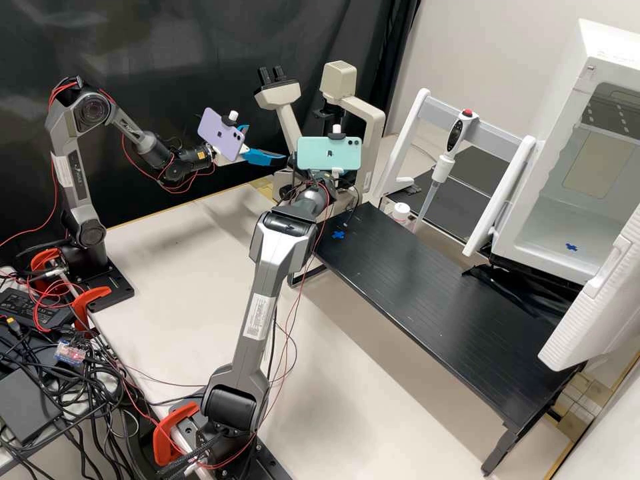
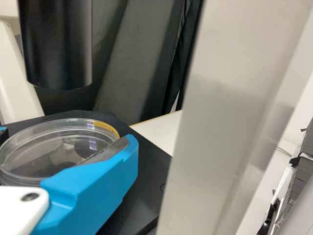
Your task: Move the petri dish to the microscope
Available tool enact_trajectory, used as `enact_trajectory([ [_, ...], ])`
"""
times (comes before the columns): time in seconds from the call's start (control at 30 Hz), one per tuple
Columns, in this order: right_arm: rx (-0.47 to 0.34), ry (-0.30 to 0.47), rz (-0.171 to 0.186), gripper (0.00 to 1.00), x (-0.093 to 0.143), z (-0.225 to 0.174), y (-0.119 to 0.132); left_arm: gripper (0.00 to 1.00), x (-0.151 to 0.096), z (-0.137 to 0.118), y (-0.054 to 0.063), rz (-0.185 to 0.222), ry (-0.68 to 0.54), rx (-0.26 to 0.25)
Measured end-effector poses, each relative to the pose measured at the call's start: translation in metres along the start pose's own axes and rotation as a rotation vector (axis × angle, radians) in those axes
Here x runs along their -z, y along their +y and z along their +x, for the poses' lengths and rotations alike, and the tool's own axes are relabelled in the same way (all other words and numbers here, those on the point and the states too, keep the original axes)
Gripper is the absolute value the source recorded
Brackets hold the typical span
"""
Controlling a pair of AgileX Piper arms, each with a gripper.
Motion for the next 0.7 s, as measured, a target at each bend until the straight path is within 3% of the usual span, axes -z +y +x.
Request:
enact_trajectory([
  [0.6,-0.001,0.003,-0.001,0.0,-0.003,0.009,-0.004,1.0,0.0,0.0,0.0,0.0,0.0,0.0],
  [0.63,-0.002,0.005,-0.001,1.0,-0.002,0.009,-0.004,1.0,0.0,0.0,0.0,0.0,0.0,0.0],
  [0.7,-0.002,0.005,-0.001,1.0,-0.003,0.01,-0.004,1.0,0.0,0.0,0.0,0.0,0.0,0.0],
])
